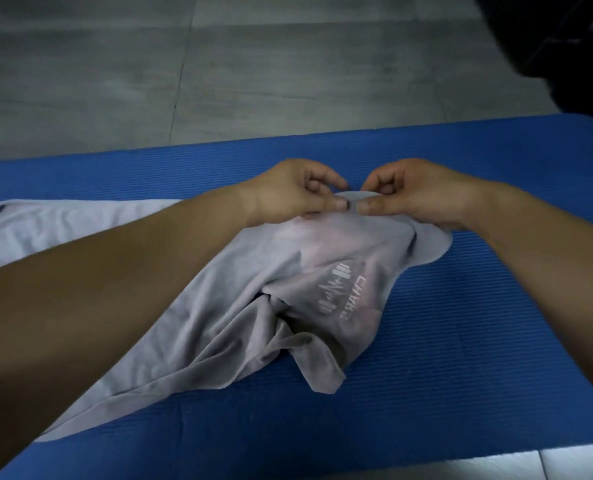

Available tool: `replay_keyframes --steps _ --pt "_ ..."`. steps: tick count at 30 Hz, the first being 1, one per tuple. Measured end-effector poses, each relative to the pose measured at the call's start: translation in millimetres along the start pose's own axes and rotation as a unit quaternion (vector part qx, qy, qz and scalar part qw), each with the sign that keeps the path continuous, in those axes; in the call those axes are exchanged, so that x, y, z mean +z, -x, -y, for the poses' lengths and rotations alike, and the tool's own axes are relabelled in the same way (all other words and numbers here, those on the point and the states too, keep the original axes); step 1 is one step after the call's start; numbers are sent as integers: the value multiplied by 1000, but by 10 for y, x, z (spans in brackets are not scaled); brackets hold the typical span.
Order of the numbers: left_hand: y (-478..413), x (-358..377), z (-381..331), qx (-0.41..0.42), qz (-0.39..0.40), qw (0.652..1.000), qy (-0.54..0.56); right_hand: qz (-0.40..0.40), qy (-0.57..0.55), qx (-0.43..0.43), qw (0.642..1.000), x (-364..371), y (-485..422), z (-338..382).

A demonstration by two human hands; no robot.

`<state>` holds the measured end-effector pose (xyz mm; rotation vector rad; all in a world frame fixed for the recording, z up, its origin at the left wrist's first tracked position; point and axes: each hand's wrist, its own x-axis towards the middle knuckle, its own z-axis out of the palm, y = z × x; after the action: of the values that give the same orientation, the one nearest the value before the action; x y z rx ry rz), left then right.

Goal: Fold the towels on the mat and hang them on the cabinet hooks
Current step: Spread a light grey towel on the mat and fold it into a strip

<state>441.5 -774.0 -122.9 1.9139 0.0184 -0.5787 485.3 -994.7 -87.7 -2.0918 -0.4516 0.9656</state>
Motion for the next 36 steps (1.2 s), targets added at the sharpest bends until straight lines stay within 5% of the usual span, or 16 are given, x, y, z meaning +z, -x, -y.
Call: replay_keyframes --steps 4,8,12,14,17,20,23,26,32,36 --pt "-80 -29 -21 5 -74 997 33 77 27 102 991 -182 220 -260" --pt "-174 57 -82 6 -73 997 7 72 -157 97 980 -279 480 -643" --pt "-389 299 -81 11 -143 988 -57 -23 -370 45 928 -179 591 -957" --pt "-504 397 -8 3 -185 980 -77 -132 -408 57 902 -61 571 -1068" --pt "-660 553 104 -19 -215 973 -78 -283 -298 81 908 -18 499 -1137" --pt "-826 652 116 -31 -258 963 -77 -330 -174 73 925 -216 344 -1202" --pt "-931 638 43 -25 -301 950 -78 -372 -211 88 900 -486 125 -1233" --pt "-873 689 55 -26 -263 956 -126 -316 -389 89 861 -574 10 -1332" --pt "-97 1017 336 25 -227 938 -261 -302 -190 186 916 -42 362 -1529" --pt "316 1223 618 -40 -132 922 -361 -174 -137 279 935 479 741 -1482"
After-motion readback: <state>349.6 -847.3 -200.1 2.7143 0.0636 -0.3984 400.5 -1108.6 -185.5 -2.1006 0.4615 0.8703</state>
